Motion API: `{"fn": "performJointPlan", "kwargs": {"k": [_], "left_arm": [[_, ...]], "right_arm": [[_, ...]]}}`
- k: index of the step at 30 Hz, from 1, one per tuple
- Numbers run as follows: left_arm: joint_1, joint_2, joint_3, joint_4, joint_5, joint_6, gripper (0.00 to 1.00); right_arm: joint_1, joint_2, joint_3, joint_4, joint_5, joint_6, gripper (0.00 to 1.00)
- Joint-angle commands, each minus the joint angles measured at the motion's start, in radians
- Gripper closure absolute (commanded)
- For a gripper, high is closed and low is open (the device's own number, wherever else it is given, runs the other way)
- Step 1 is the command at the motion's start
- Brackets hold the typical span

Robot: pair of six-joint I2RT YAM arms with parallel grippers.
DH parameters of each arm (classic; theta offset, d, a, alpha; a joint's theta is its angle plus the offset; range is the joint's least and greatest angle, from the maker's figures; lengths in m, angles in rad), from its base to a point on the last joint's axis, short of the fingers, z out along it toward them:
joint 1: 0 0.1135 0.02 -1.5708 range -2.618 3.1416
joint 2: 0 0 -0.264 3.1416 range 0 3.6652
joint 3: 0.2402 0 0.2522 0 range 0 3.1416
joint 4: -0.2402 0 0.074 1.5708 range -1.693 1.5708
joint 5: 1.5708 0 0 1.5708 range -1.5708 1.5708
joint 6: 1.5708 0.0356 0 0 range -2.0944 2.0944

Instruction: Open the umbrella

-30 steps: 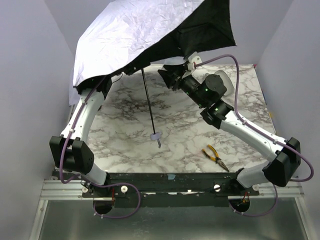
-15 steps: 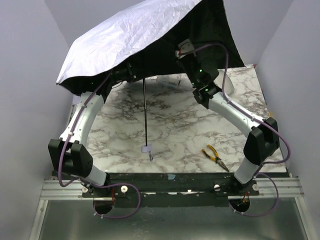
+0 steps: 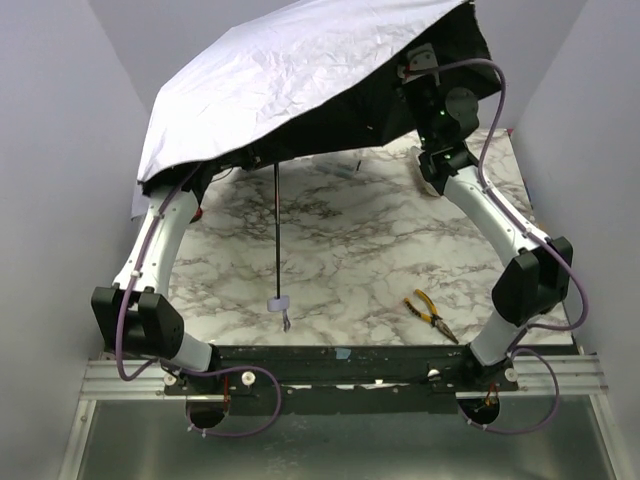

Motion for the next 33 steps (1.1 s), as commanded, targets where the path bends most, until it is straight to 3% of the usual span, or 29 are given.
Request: {"fn": "performJointPlan", "kwargs": {"k": [1, 4, 8, 12, 15, 19, 26, 29, 33], "left_arm": [[-0.006, 0.019, 0.062, 0.043, 0.089, -0.016, 1.0], [-0.012, 0.038, 0.082, 0.077, 0.111, -0.051, 1.0], [-0.03, 0.038, 0.089, 0.093, 0.123, -0.051, 1.0], [-0.054, 0.03, 0.07, 0.12, 0.122, -0.053, 1.0], [-0.069, 0.039, 0.074, 0.137, 0.125, -0.063, 1.0], [-0.085, 0.049, 0.082, 0.161, 0.13, -0.072, 1.0], [-0.11, 0.057, 0.088, 0.209, 0.138, -0.062, 1.0], [-0.117, 0.055, 0.074, 0.246, 0.144, -0.074, 1.0], [-0.13, 0.053, 0.066, 0.253, 0.148, -0.075, 1.0]], "right_arm": [[-0.008, -0.088, -0.057, -0.192, -0.245, 0.093, 0.75], [0.016, -0.152, -0.113, -0.297, -0.455, 0.12, 0.61], [0.057, -0.224, -0.204, -0.341, -0.618, 0.12, 0.51], [0.077, -0.208, -0.155, -0.367, -0.642, 0.451, 0.5], [0.119, -0.192, -0.138, -0.376, -0.631, 0.606, 0.49], [0.18, -0.18, -0.148, -0.379, -0.599, 0.632, 0.45], [0.183, -0.114, -0.088, -0.355, -0.438, 1.014, 0.42], [0.183, -0.096, -0.094, -0.296, -0.38, 1.157, 0.43], [0.184, -0.079, -0.082, -0.269, -0.333, 1.23, 0.49]]}}
